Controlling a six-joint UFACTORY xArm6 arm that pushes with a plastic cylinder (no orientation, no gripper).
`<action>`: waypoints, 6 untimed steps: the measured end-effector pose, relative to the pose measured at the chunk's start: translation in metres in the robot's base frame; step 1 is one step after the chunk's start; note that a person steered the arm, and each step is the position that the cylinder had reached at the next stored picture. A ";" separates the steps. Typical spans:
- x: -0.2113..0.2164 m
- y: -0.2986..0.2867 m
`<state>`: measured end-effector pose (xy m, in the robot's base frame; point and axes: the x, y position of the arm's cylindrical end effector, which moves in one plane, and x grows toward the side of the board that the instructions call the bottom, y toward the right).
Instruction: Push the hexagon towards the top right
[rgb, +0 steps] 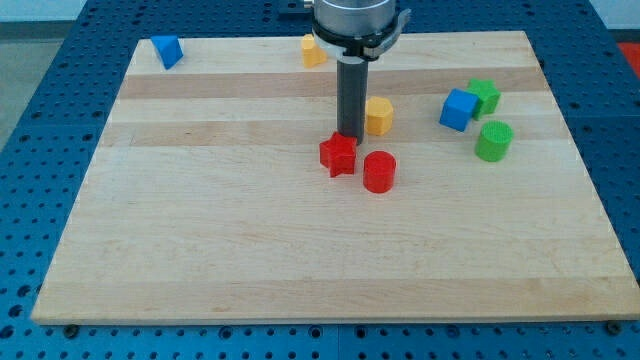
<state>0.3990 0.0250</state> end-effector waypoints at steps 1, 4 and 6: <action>-0.025 0.028; -0.068 0.074; -0.085 0.109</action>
